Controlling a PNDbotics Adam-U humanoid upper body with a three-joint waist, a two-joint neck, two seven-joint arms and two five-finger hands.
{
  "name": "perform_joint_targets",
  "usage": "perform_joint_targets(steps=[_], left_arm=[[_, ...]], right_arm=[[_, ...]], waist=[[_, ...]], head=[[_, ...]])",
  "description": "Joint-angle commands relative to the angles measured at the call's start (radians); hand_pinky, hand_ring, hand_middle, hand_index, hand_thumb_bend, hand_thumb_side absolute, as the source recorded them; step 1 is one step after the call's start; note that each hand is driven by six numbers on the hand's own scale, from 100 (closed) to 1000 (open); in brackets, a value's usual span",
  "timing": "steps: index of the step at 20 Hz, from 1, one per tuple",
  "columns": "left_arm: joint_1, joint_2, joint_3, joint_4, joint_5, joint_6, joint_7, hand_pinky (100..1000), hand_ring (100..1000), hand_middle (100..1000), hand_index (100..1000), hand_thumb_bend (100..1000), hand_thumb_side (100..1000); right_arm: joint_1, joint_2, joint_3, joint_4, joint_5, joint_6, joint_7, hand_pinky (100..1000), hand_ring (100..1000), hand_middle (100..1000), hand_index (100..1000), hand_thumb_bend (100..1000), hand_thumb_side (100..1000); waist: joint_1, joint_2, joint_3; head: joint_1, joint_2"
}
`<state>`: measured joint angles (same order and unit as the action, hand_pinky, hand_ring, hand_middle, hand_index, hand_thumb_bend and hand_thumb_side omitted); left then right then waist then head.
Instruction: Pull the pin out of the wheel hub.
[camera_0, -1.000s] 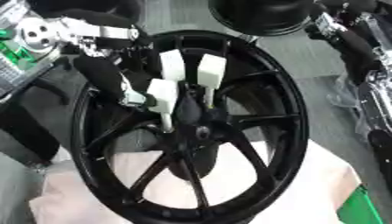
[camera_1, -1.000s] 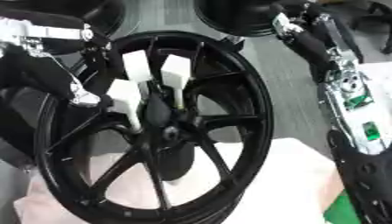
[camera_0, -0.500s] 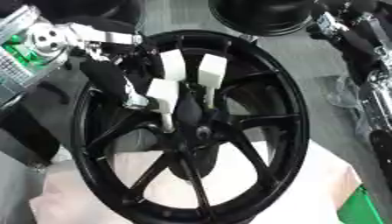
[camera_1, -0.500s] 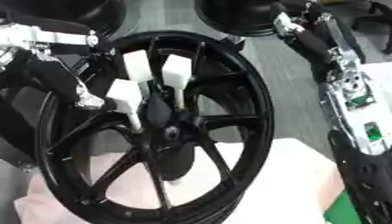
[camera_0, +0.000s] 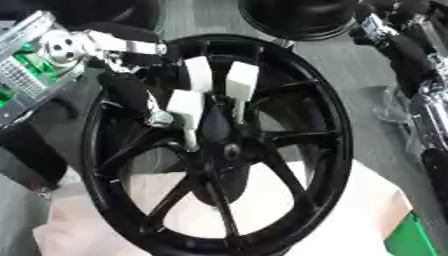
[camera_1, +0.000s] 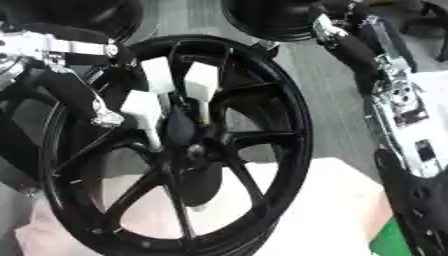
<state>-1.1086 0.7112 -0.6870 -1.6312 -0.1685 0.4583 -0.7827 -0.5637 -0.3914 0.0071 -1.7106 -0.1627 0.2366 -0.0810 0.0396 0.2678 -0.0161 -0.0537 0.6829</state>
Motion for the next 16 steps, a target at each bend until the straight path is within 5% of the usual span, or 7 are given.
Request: perform_joint_targets(steps=[1,16], left_arm=[[-0.015,0.009,0.010,0.003,-0.010,0.117,-0.124,749,711,726,748,420,239],[-0.018,-0.001,0.007,0.021,-0.027,0.100,-0.124,751,712,730,749,419,227]], right_arm=[[-0.019,-0.011,-0.001,-0.011,0.004,-0.001,0.002,755,671,686,753,249,418],[-0.020,-0.010,-0.001,-0.011,0.003,-0.001,0.003,755,673,687,753,245,420]], waist=[[-0.004,-0.014,-0.001],[-0.004,-0.014,-0.004]], head=[[0.003,-0.011],[0.006,-0.018]])
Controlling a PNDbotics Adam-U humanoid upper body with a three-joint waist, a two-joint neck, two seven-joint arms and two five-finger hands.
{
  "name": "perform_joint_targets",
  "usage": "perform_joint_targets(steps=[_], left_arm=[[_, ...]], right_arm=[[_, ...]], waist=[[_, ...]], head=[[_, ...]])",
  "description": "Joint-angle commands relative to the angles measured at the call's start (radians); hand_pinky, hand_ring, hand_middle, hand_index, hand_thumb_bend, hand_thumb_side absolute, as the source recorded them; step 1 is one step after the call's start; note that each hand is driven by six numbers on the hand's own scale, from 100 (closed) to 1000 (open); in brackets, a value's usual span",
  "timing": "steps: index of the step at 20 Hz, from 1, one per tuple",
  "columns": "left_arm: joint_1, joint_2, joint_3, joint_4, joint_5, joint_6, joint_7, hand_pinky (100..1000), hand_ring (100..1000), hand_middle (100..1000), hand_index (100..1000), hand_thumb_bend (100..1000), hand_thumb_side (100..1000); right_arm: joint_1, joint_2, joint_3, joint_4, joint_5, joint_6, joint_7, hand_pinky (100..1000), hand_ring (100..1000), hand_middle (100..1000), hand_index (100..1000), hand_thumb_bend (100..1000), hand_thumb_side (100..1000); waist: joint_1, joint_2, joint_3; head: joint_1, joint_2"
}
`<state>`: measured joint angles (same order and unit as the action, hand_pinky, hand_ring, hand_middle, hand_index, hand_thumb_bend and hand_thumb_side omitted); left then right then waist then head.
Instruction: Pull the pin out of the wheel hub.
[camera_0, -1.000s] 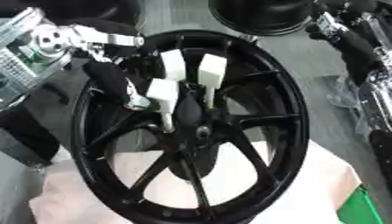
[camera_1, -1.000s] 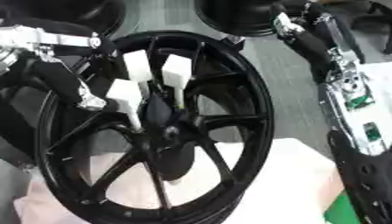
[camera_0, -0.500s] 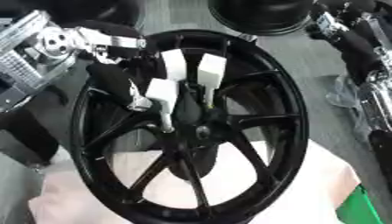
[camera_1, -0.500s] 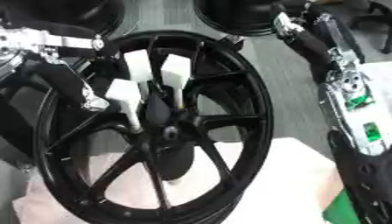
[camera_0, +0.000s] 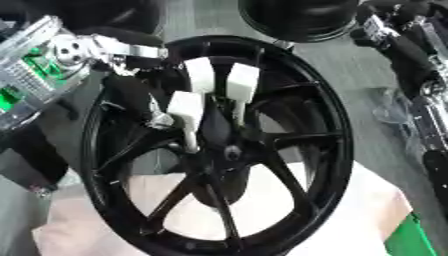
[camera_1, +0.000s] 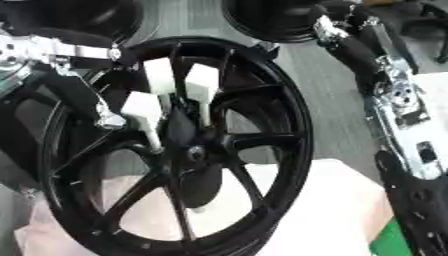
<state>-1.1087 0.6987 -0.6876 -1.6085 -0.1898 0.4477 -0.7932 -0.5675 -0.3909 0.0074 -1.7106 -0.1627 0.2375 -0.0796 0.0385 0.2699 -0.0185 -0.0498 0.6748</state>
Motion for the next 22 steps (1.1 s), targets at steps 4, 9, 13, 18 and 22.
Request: perform_joint_targets(steps=[4,9,13,18,22], left_arm=[[-0.030,-0.015,-0.026,0.015,0.007,0.107,-0.114,749,709,726,746,400,206],[-0.038,-0.030,-0.048,0.036,0.010,0.098,-0.114,743,694,708,736,376,180],[-0.039,-0.030,-0.045,0.036,0.005,0.094,-0.114,726,664,677,709,315,141],[-0.033,-0.003,-0.013,0.005,0.013,0.095,-0.114,739,696,710,728,307,113],[-0.026,0.023,-0.006,-0.020,0.024,0.093,-0.114,727,680,692,709,253,100]], right_arm=[[-0.017,-0.008,0.000,-0.012,0.001,-0.002,0.001,755,676,690,753,242,421],[-0.018,-0.006,0.001,-0.013,-0.001,-0.003,-0.001,754,676,691,753,243,420],[-0.018,-0.005,0.001,-0.014,-0.002,-0.003,-0.002,754,676,692,753,244,419],[-0.017,-0.007,0.002,-0.013,-0.002,-0.003,-0.002,753,676,692,753,244,418],[-0.017,-0.008,0.002,-0.012,-0.001,-0.003,-0.002,752,676,693,753,245,418]], waist=[[-0.002,-0.017,-0.005],[0.000,-0.018,-0.007],[0.001,-0.018,-0.007],[0.001,-0.018,-0.006],[0.002,-0.017,-0.005]], head=[[0.011,-0.013],[0.015,-0.013],[0.017,-0.012],[0.017,-0.012],[0.019,-0.014]])
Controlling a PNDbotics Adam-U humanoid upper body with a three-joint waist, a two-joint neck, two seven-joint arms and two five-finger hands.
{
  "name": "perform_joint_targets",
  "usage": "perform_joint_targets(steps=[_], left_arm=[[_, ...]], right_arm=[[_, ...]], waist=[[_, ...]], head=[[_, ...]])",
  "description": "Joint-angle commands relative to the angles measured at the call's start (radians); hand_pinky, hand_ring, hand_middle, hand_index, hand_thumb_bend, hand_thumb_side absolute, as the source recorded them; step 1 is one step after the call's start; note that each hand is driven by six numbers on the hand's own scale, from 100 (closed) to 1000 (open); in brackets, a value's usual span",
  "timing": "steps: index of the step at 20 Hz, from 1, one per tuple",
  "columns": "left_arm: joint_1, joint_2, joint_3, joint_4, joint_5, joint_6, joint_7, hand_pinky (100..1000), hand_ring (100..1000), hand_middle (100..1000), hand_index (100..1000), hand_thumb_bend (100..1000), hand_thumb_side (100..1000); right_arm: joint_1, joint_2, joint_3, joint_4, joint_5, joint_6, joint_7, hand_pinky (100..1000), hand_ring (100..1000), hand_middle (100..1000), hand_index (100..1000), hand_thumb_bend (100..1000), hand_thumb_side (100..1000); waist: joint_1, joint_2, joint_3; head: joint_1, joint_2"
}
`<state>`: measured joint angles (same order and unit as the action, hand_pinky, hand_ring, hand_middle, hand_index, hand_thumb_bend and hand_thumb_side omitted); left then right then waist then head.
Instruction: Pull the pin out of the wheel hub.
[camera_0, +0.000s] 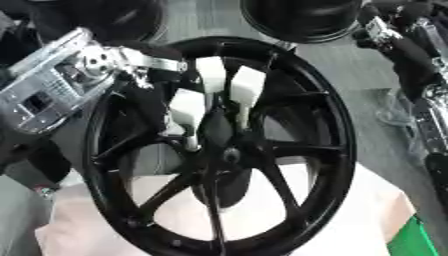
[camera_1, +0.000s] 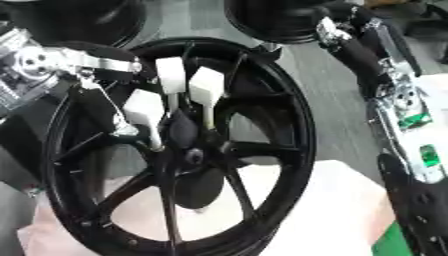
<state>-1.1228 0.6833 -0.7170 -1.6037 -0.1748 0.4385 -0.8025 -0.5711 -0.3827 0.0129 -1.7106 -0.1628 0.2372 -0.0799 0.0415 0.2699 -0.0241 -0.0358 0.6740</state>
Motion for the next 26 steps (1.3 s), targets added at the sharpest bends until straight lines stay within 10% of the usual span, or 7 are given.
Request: perform_joint_targets(steps=[1,12,23,24,26], left_arm=[[-0.010,0.042,0.020,-0.028,0.009,0.100,-0.105,721,672,684,703,247,100],[-0.020,0.042,-0.036,-0.027,-0.066,0.001,-0.105,524,492,491,514,441,100],[-0.019,0.037,-0.005,-0.043,-0.201,-0.063,-0.105,463,446,441,456,423,100],[-0.022,0.041,0.001,-0.045,-0.204,-0.062,-0.102,393,386,379,388,607,100],[-0.030,0.064,0.037,-0.078,-0.198,-0.042,-0.085,380,377,369,374,629,100]], right_arm=[[-0.013,-0.017,-0.003,-0.012,-0.001,-0.002,-0.002,751,675,693,753,245,418],[-0.014,-0.016,-0.005,-0.013,-0.006,-0.003,-0.007,751,675,695,753,245,420],[-0.015,-0.017,-0.004,-0.013,-0.008,-0.003,-0.007,751,675,695,753,242,421],[-0.013,-0.017,-0.005,-0.013,-0.008,-0.003,-0.008,751,675,698,753,241,422],[-0.010,-0.019,-0.006,-0.013,-0.008,-0.003,-0.010,751,675,698,753,242,422]], waist=[[-0.001,-0.017,0.000],[0.000,-0.017,-0.001],[0.000,-0.018,-0.001],[-0.001,-0.019,0.001],[-0.002,-0.019,0.006]], head=[[0.005,-0.014],[0.012,-0.016],[0.012,-0.017],[0.010,-0.016],[0.007,-0.014]])
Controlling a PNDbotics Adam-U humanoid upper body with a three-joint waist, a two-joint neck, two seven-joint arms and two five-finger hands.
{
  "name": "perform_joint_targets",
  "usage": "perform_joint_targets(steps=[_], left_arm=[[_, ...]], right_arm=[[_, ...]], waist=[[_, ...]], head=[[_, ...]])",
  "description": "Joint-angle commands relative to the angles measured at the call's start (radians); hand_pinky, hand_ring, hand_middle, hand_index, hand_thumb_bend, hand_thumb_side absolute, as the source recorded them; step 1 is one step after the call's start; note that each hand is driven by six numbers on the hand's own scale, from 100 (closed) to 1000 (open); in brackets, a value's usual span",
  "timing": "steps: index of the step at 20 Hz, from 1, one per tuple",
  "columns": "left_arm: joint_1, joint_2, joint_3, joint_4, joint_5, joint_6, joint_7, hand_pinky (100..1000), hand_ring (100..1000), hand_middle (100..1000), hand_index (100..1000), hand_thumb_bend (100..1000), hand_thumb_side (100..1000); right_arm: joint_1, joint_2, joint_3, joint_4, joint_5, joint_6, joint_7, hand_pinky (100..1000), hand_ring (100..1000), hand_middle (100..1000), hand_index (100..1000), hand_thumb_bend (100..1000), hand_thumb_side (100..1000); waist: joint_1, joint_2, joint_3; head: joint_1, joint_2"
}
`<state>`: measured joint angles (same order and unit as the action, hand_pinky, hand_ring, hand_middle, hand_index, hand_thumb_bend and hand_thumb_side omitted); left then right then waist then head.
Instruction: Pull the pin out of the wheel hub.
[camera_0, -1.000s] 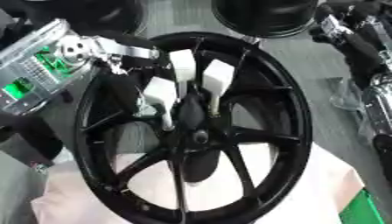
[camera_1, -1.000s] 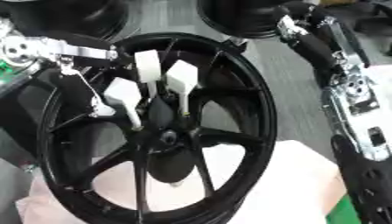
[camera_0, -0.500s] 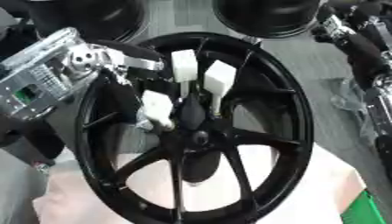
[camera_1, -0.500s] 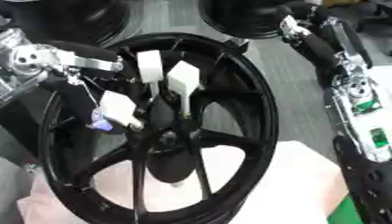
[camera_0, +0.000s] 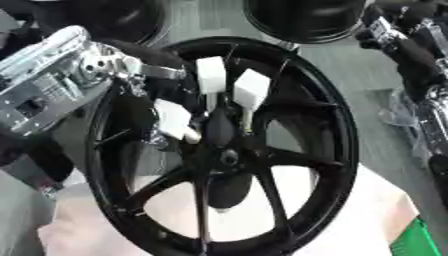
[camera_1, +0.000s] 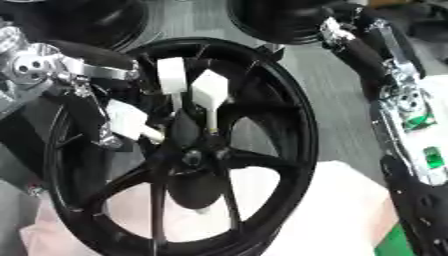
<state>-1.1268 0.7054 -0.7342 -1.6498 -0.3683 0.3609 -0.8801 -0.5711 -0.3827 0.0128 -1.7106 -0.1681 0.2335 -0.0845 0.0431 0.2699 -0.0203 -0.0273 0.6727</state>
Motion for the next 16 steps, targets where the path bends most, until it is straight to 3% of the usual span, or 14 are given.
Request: perform_joint_targets(steps=[1,10,16], left_arm=[[-0.025,0.057,0.078,-0.056,0.007,0.050,0.001,377,375,367,371,635,100],[0.048,0.206,0.308,-0.267,0.124,0.185,0.031,357,362,352,348,654,100],[0.208,0.367,0.472,-0.192,0.107,0.251,0.128,359,358,349,342,644,100]], right_arm=[[-0.009,-0.020,-0.007,-0.013,-0.003,0.000,-0.006,751,675,699,753,242,422],[0.000,-0.036,-0.014,-0.012,-0.001,-0.002,-0.012,750,675,700,753,243,421],[0.002,-0.049,-0.034,-0.018,-0.006,-0.006,-0.032,750,676,702,752,244,418]], waist=[[-0.003,-0.019,0.004],[0.007,-0.020,0.026],[0.004,-0.008,0.051]], head=[[-0.002,-0.012],[-0.018,-0.009],[-0.038,-0.016]])
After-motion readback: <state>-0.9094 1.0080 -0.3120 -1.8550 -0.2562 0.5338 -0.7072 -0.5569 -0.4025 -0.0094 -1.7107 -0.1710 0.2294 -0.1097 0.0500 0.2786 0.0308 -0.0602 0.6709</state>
